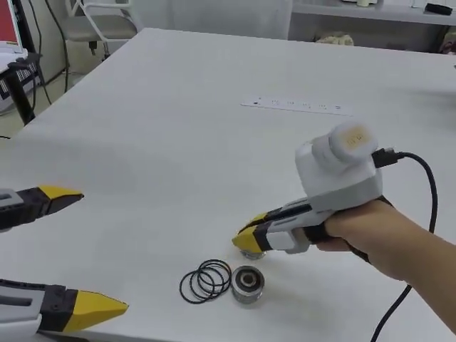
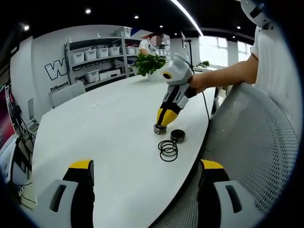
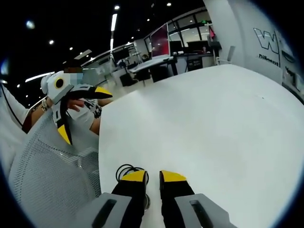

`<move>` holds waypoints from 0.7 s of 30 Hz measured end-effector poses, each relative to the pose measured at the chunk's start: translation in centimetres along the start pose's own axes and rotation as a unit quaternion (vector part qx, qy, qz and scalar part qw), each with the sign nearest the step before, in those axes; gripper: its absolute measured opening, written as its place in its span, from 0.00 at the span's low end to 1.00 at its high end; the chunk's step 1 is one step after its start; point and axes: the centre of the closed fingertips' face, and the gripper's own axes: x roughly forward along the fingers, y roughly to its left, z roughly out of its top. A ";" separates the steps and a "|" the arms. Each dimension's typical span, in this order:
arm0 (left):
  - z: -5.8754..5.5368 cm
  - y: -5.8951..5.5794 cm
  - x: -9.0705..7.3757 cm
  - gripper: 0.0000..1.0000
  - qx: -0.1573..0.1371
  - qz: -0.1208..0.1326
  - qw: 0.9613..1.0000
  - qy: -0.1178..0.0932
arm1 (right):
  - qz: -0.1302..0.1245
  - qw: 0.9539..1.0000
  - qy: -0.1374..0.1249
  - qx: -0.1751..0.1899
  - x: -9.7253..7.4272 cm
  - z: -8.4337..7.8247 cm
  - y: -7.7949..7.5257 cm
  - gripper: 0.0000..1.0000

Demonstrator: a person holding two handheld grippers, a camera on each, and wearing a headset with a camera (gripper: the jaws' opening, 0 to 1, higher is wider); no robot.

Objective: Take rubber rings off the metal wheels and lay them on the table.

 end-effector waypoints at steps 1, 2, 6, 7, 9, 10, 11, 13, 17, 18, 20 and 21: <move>-0.1 0.0 0.0 0.88 0.001 -0.001 1.000 0.002 | -0.001 1.000 -0.006 0.003 -0.2 0.3 -0.1 0.08; -0.2 0.0 0.0 0.88 0.002 -0.002 1.000 0.004 | -0.002 1.000 -0.009 0.004 -0.4 0.4 -0.1 0.08; -0.3 -0.1 0.0 0.88 0.001 -0.003 1.000 0.006 | -0.012 1.000 -0.027 0.004 -1.3 1.3 -0.4 0.10; -0.3 -0.1 0.0 0.88 0.002 -0.003 1.000 0.007 | -0.014 0.999 -0.032 0.006 -1.5 1.5 -0.5 0.10; -0.4 -0.2 0.0 0.88 0.002 -0.005 1.000 0.009 | -0.017 0.999 -0.038 0.007 -1.9 1.7 -0.7 0.11; -0.4 -0.3 0.1 0.88 0.002 -0.006 1.000 0.010 | -0.018 0.999 -0.038 0.006 -2.0 1.7 -0.7 0.12; -0.5 -0.3 0.1 0.88 0.002 -0.008 1.000 0.011 | -0.020 0.999 -0.039 0.001 -2.1 1.7 -0.7 0.13; -0.5 -0.4 0.1 0.88 0.003 -0.010 1.000 0.013 | -0.020 0.999 -0.043 -0.004 -2.3 1.8 -0.5 0.17; -0.5 -0.6 0.2 0.89 0.003 -0.014 1.000 0.013 | -0.022 0.999 -0.041 -0.011 -2.7 2.3 -0.3 0.22; -0.5 -0.6 0.2 0.89 0.003 -0.013 1.000 0.013 | -0.024 0.999 -0.035 -0.018 -2.9 2.3 -0.3 0.24; -0.5 -0.6 0.2 0.89 -0.001 -0.014 1.000 0.012 | -0.023 0.999 -0.033 -0.025 -3.2 2.5 0.1 0.29; -0.6 -0.6 0.2 0.89 -0.003 -0.015 1.000 0.012 | -0.023 0.999 -0.033 -0.032 -3.5 2.7 0.3 0.33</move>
